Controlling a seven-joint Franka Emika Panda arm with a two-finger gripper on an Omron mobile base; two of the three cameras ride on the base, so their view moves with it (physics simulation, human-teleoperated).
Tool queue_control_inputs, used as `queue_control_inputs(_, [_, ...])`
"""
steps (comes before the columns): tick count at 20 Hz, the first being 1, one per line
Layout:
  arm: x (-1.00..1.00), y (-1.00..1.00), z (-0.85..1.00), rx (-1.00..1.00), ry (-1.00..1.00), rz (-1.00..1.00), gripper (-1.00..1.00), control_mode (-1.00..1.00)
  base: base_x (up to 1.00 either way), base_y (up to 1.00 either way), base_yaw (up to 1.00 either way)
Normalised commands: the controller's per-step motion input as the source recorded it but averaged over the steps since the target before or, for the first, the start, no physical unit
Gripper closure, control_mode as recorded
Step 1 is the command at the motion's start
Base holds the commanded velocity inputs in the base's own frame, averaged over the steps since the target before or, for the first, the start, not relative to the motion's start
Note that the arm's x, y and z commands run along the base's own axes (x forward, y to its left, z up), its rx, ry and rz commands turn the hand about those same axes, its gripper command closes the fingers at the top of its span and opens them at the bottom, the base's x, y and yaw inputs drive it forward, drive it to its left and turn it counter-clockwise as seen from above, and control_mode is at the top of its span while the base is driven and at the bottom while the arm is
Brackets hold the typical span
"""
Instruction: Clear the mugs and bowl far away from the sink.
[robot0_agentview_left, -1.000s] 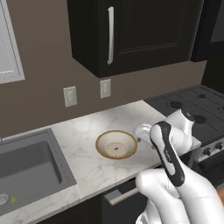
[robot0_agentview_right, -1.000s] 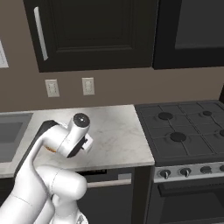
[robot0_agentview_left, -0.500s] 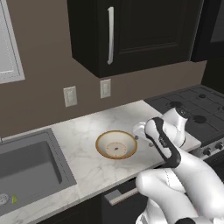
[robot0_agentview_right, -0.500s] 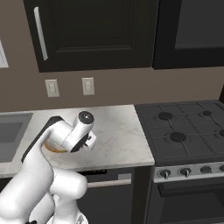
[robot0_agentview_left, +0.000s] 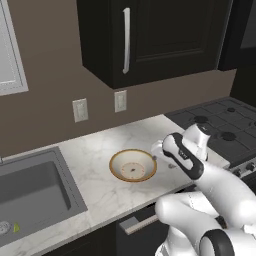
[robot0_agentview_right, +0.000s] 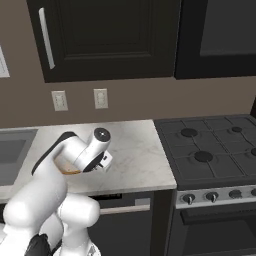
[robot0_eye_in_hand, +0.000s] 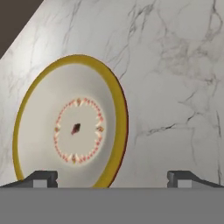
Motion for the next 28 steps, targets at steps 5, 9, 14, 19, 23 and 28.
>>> queue_control_inputs(5, [0.09, 0.10, -0.25, 0.00, 0.00, 0.00, -1.00, -1.00, 0.00, 0.00, 0.00])
queue_control_inputs(9, [0.13, 0.16, -0.30, 0.00, 0.00, 0.00, -1.00, -1.00, 0.00, 0.00, 0.00])
queue_control_inputs(14, [0.09, 0.11, -0.29, 0.00, 0.00, 0.00, -1.00, -1.00, 0.00, 0.00, 0.00])
queue_control_inputs(19, [0.00, 0.10, -0.16, 0.00, 0.00, 0.00, -1.00, -1.00, 0.00, 0.00, 0.00])
queue_control_inputs(23, [0.03, 0.06, -0.16, 0.00, 0.00, 0.00, -1.00, -1.00, 0.00, 0.00, 0.00])
queue_control_inputs(28, [0.07, 0.09, -0.13, 0.00, -0.01, 0.00, -1.00, -1.00, 0.00, 0.00, 0.00])
